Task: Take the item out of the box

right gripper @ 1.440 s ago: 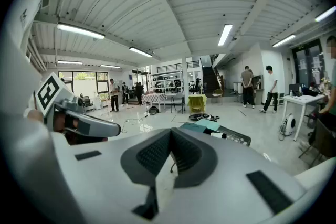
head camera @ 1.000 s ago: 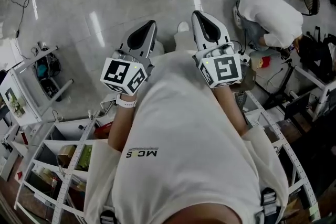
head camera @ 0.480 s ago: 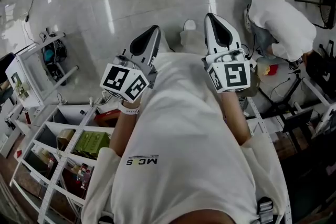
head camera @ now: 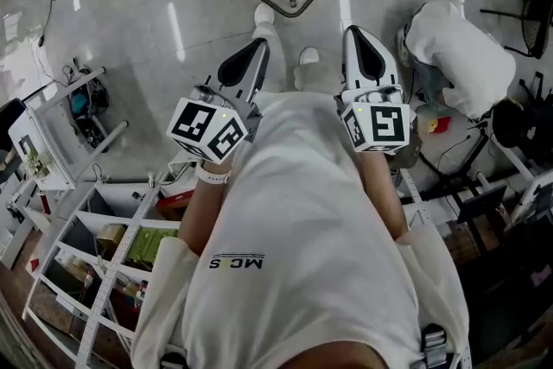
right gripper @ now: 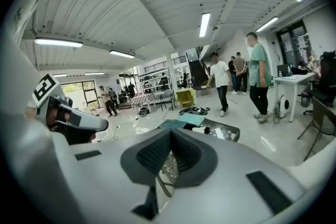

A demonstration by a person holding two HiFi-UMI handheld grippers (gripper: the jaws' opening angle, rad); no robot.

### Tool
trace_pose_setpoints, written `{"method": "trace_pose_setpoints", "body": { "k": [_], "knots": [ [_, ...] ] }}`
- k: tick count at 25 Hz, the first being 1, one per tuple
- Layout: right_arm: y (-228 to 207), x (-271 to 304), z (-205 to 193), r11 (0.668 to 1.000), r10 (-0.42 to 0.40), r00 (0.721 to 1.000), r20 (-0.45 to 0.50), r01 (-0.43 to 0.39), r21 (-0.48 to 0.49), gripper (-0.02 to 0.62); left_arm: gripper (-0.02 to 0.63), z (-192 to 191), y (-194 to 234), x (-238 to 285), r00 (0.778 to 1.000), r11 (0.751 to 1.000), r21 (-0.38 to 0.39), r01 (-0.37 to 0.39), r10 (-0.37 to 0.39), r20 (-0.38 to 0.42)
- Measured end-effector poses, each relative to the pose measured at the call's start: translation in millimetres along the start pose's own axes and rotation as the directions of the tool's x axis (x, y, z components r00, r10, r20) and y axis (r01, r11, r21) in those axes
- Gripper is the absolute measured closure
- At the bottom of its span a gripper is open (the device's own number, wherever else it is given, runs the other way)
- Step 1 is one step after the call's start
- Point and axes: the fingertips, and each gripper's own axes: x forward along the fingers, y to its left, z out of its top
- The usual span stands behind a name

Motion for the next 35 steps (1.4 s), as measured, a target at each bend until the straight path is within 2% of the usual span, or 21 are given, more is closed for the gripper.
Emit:
{"method": "trace_pose_setpoints", "body": {
  "k": [9,16,21,25,31,35],
  "knots": [
    [3.4,105.9,28.1,0.996,-0.082,0.995,-0.063,0.079,-0.047,0.58,0.583,75.9,94.8,52.5,0.995,0.996,-0.031,0.089,-0.09,-0.031],
    [-0.9,163.6,52.2,0.993,-0.108,0.991,-0.08,0.104,-0.055,0.579,0.583,115.0,128.9,92.0,0.984,0.987,0.003,0.159,-0.159,-0.075],
    [-19.6,192.6,53.7,0.996,-0.082,0.992,-0.097,0.079,-0.034,0.568,0.583,120.9,128.5,122.9,0.984,0.989,0.014,0.149,-0.147,-0.097],
    [-41.3,214.8,51.3,0.999,-0.03,0.992,-0.124,0.026,-0.031,0.543,0.583,124.1,123.4,148.2,0.988,0.992,0.045,0.119,-0.114,-0.109],
    [-66.7,269.0,45.8,0.994,0.016,0.987,-0.162,-0.034,-0.106,0.531,0.583,122.8,135.5,184.3,0.986,0.994,0.041,0.099,-0.093,-0.14],
    [-83.5,308.9,31.4,0.984,0.064,0.972,-0.226,-0.099,-0.147,0.481,0.583,112.5,148.4,213.0,0.983,0.997,0.023,0.079,-0.074,-0.169]
  ]
}}
